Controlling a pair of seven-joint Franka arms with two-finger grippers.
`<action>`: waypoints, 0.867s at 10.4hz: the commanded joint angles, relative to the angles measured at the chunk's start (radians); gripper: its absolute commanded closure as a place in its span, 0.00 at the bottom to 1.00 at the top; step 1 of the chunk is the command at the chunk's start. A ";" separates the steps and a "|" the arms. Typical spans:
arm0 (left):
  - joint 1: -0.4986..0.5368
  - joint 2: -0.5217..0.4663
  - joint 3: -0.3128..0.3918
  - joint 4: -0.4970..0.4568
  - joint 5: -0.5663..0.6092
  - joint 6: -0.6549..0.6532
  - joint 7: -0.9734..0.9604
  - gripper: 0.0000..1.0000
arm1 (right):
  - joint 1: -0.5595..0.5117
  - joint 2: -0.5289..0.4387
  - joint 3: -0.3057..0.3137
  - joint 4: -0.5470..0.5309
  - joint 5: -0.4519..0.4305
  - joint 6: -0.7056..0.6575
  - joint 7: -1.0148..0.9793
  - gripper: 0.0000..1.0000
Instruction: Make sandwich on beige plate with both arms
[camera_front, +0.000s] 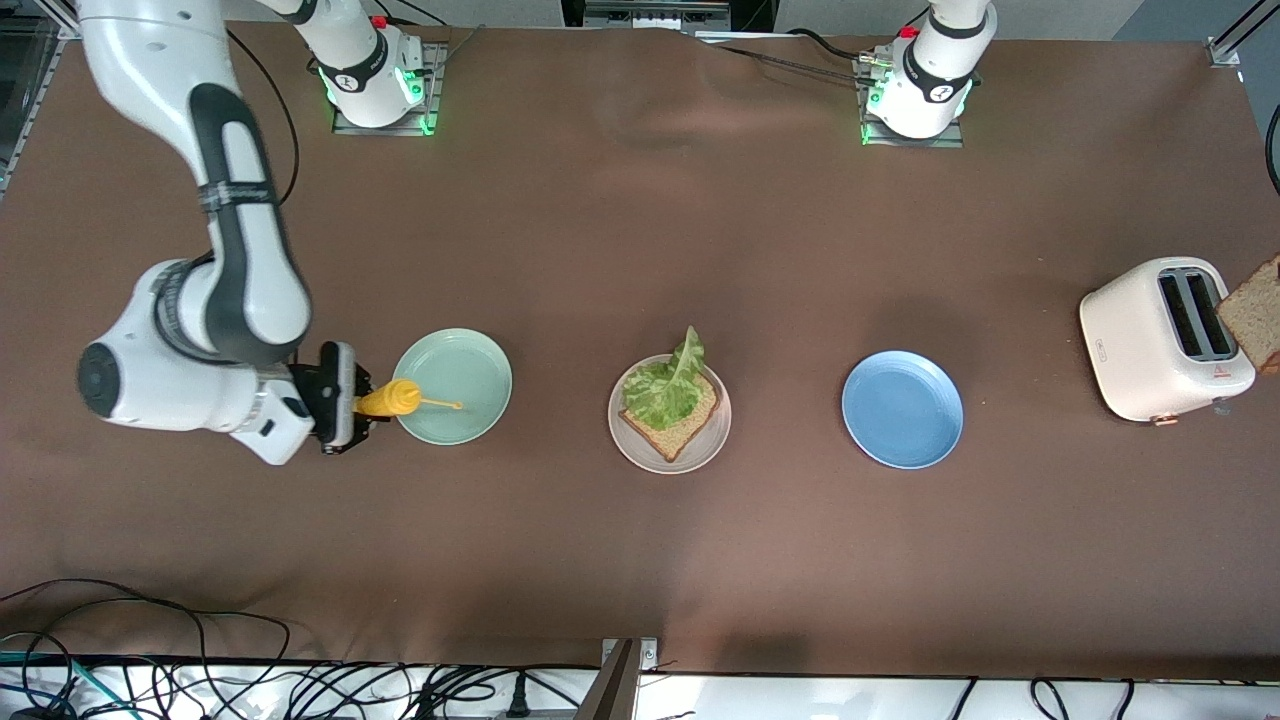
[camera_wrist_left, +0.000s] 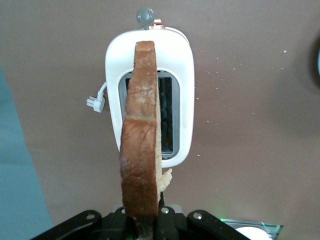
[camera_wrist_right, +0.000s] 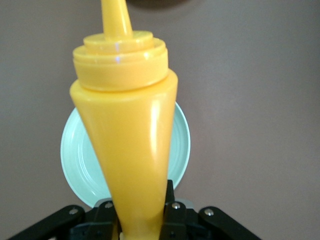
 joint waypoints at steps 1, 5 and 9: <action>0.001 -0.023 -0.007 -0.010 -0.037 -0.020 -0.030 1.00 | 0.155 -0.016 -0.078 0.006 -0.129 0.017 0.237 1.00; -0.002 -0.021 -0.021 -0.012 -0.046 -0.032 -0.055 1.00 | 0.328 0.039 -0.109 0.084 -0.327 0.008 0.570 1.00; -0.001 -0.018 -0.024 -0.018 -0.084 -0.032 -0.099 1.00 | 0.505 0.138 -0.133 0.208 -0.571 -0.106 0.842 1.00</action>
